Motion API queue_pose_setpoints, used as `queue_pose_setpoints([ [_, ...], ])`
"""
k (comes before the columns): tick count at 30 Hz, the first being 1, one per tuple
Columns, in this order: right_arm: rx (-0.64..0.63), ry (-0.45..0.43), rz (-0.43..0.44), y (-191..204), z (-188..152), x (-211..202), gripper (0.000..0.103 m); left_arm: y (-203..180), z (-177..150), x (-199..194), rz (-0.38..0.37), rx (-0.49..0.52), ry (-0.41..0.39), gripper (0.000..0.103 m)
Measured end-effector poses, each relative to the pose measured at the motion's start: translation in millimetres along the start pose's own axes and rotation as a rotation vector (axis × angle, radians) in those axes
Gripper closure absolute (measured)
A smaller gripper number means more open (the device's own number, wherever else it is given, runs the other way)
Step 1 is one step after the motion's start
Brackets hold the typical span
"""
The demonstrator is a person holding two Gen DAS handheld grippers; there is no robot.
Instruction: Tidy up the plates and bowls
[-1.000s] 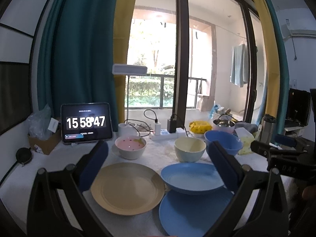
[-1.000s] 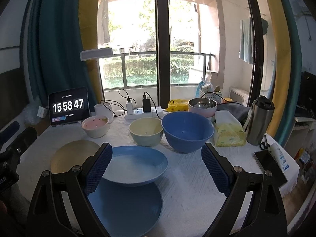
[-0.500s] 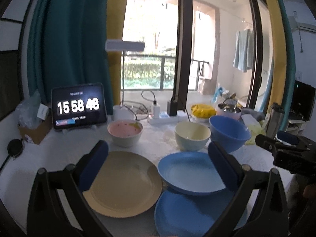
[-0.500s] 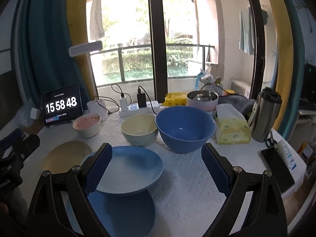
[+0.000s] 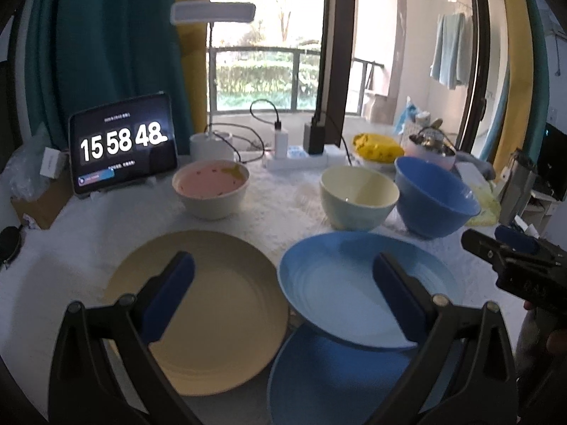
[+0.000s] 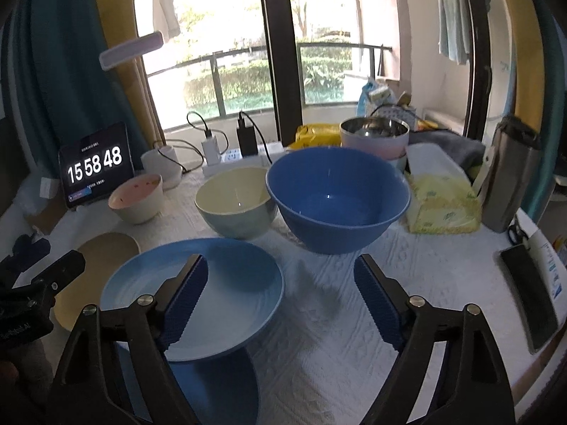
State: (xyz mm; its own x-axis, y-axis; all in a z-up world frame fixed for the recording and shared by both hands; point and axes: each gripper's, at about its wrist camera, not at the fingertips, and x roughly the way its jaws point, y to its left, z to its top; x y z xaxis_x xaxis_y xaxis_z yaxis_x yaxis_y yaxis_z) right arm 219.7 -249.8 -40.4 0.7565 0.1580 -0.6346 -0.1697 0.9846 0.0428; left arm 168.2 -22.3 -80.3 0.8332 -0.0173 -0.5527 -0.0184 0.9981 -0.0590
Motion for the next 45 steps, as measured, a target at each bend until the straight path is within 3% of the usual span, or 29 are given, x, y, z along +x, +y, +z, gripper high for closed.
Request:
queue_pose_setpoints([
  [11,0.04,0.116,0.038,-8.0,-10.3,35.7,0.037,-4.5,-5.3,36.0,0.007,0.016,0.112,0.023],
  [14,0.052,0.147,0.057,-8.1,-13.5,42.2,0.042,-4.7,-8.3,43.3,0.011,0.016,0.152,0.031],
  [17,0.068,0.179,0.076,-8.3,-16.4,48.4,0.046,-3.2,-11.3,52.6,0.006,0.001,0.199,0.048],
  [24,0.083,0.239,0.1,-3.9,-20.8,60.4,0.058,-4.8,-17.1,64.7,-0.006,-0.001,0.261,0.061],
  [34,0.065,0.242,0.09,3.3,-23.2,56.5,0.072,-8.4,-18.3,61.6,-0.021,0.007,0.271,0.071],
  [45,0.047,0.209,0.059,8.2,-23.4,41.2,0.075,-7.4,-19.1,41.9,-0.031,0.013,0.231,0.073],
])
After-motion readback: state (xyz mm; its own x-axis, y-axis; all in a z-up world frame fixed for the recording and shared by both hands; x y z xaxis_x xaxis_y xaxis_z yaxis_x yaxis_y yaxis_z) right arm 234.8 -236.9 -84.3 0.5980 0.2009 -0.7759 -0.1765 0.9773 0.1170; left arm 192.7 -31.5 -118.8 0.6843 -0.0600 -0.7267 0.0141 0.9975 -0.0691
